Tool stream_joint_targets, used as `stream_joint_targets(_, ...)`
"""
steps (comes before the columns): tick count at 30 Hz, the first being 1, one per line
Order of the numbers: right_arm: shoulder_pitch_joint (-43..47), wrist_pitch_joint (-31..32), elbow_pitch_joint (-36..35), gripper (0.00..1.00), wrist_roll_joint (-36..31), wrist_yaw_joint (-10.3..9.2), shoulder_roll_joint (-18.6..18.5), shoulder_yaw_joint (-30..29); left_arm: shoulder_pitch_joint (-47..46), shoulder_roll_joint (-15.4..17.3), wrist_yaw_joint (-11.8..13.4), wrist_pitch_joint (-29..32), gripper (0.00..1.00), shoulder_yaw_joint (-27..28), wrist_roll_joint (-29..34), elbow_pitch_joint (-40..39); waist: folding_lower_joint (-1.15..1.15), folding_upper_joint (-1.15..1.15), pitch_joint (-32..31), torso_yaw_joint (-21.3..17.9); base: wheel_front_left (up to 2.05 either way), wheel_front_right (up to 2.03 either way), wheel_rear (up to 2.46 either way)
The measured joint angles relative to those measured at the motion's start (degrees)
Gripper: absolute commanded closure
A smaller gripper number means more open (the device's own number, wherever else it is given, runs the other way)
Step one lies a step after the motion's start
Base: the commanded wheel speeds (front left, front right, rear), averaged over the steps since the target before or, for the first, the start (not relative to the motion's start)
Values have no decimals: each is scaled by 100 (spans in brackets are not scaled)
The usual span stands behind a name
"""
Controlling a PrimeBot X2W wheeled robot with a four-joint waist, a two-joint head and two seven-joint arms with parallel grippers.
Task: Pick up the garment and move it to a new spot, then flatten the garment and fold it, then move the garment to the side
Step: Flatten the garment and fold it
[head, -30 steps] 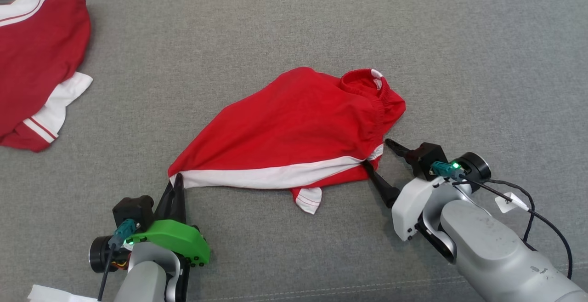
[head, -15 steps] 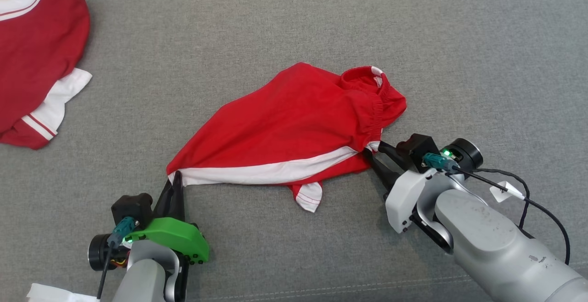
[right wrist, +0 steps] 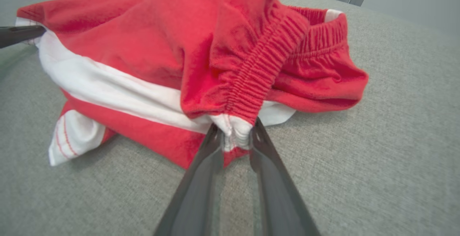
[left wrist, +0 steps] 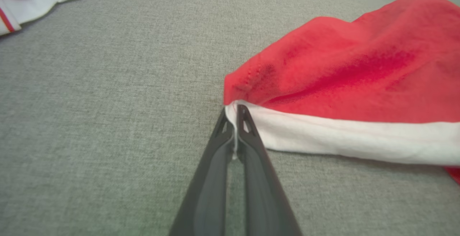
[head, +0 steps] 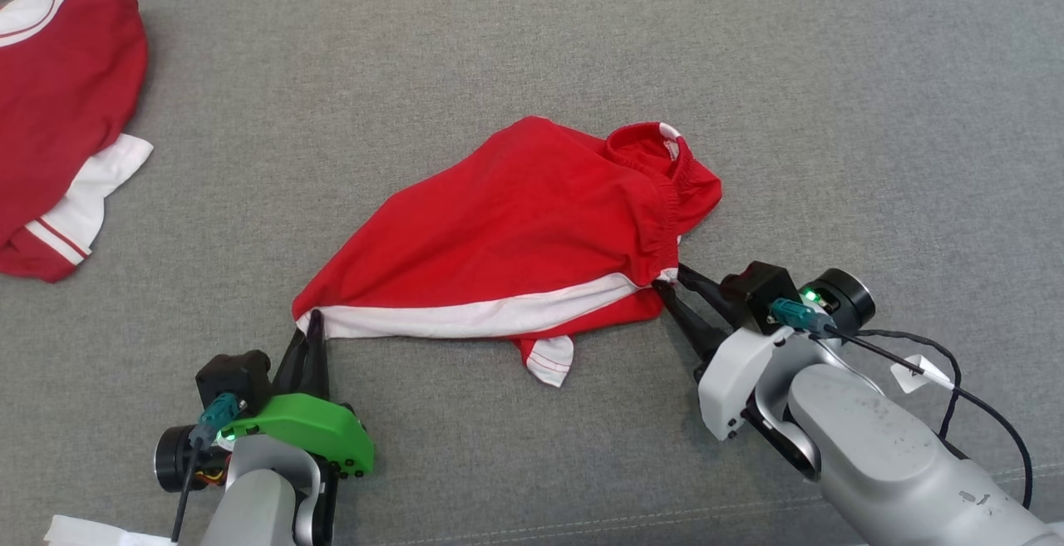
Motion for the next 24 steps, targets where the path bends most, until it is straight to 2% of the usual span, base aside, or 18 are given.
stream_joint_targets(1, 21, 0, -12, 79, -19, 0, 8, -14, 0, -1, 0, 0, 100, 3, 7, 0, 0, 0, 0, 0, 0, 0, 0)
stream_joint_targets(6, 96, 0, -13, 100, -18, 0, 67, -93, 0, -2, -1, 0, 100, 2, 14, 1, 0, 0, -11, 0, 0, 0, 0)
stream_joint_targets(14, 186, 0, -430, 100, 26, 0, 46, -414, 13, -5, -9, -1, 100, 18, 13, -330, 0, 0, -82, 1, 0, 0, 0)
stream_joint_targets(24, 875, 0, -1961, 100, 394, 0, -209, -1316, 261, -8, -105, -9, 100, -19, -122, -1606, 0, 0, -432, -70, 0, 0, 0)
